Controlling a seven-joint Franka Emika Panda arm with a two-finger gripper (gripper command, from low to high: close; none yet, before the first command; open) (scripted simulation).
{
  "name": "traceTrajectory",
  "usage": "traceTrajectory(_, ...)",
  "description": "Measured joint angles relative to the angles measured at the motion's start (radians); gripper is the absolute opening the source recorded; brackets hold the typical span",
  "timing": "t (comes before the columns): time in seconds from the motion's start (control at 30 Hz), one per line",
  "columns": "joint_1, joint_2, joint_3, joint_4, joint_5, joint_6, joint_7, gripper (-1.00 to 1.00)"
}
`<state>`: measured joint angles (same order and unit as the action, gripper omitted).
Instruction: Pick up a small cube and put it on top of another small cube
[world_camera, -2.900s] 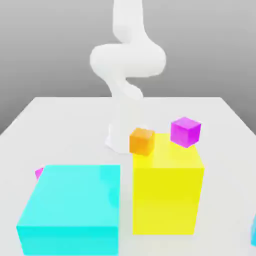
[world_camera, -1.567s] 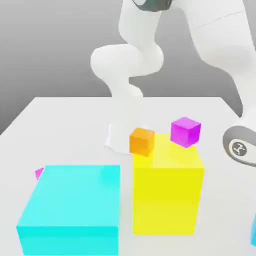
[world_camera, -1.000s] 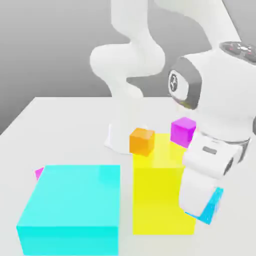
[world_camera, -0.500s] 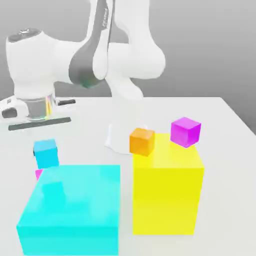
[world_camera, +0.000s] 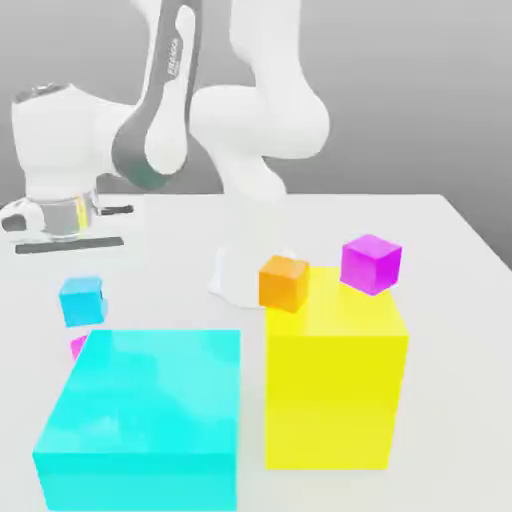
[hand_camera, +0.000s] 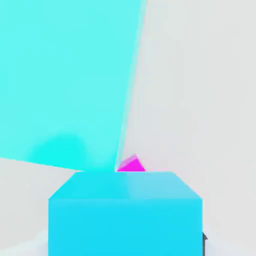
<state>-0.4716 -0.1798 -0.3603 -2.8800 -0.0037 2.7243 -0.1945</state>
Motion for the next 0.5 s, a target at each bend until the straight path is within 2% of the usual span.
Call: traceTrajectory(0.5,0.013,0.115,0.004,0.003,0.123,0.096,-0.086,-1.0)
